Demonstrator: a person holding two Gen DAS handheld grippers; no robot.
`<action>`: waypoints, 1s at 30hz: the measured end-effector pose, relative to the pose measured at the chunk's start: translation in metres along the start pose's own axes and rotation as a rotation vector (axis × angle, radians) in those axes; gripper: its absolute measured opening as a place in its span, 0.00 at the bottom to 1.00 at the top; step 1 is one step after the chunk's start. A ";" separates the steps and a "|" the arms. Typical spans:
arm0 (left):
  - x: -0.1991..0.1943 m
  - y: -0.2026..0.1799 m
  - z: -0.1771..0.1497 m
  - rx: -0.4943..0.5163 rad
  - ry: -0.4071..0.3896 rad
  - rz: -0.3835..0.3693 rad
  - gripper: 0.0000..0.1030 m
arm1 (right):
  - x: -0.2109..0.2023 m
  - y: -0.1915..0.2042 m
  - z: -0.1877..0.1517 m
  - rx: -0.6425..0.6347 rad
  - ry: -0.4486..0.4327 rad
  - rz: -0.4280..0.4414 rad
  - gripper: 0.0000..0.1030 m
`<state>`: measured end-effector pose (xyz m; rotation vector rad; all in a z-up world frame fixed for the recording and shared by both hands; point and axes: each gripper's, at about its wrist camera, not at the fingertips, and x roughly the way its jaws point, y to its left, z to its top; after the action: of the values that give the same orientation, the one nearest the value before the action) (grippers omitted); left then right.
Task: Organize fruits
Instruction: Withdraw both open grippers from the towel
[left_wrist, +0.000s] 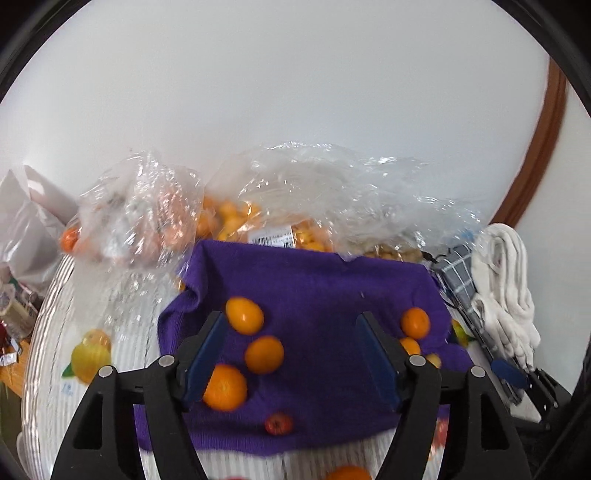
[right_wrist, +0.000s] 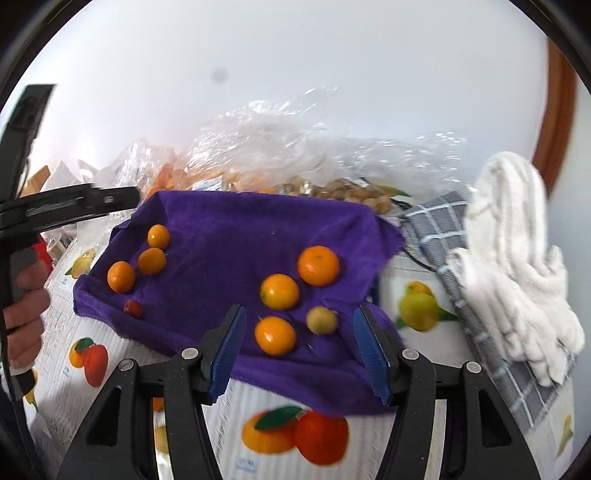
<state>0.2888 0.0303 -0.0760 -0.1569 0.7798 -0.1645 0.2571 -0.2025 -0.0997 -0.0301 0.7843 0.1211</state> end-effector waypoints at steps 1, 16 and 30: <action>-0.006 -0.001 -0.005 0.006 0.002 0.006 0.68 | -0.003 -0.003 -0.004 0.018 -0.001 -0.001 0.58; -0.039 0.031 -0.089 -0.052 0.022 0.062 0.68 | -0.022 -0.019 -0.062 0.075 0.056 0.012 0.58; -0.032 0.037 -0.138 -0.019 0.050 0.137 0.68 | -0.027 -0.018 -0.090 0.077 0.061 0.041 0.58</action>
<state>0.1720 0.0617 -0.1583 -0.1171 0.8389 -0.0313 0.1769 -0.2300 -0.1443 0.0558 0.8501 0.1291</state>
